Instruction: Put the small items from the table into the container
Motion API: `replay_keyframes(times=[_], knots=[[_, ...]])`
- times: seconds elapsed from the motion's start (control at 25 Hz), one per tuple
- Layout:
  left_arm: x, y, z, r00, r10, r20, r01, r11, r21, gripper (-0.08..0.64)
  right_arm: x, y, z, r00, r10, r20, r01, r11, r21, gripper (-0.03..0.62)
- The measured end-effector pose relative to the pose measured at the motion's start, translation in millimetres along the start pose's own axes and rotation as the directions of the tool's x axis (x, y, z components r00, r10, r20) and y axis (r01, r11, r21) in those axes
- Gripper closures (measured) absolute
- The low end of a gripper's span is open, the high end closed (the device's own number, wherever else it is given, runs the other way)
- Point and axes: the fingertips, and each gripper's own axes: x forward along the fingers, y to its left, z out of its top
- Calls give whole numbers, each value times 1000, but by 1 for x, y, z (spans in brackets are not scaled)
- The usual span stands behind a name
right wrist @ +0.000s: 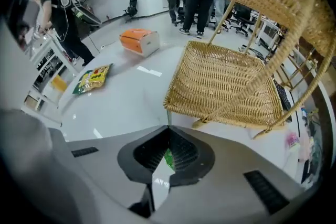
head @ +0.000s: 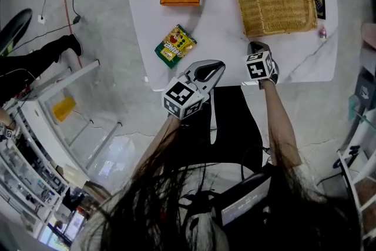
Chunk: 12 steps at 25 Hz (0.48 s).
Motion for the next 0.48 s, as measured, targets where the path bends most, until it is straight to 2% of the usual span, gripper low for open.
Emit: replay_keyframes(times=[0.2,0.48], knots=[[-1,-4,16,1000,-5,7,5,1000,22,549,-46,10,12,993,69,95,-74,996,50,578],[3,-14,49,999,-14,38,11,998,68,549,-124,7,15,979,95,182,-124,980,154,578]])
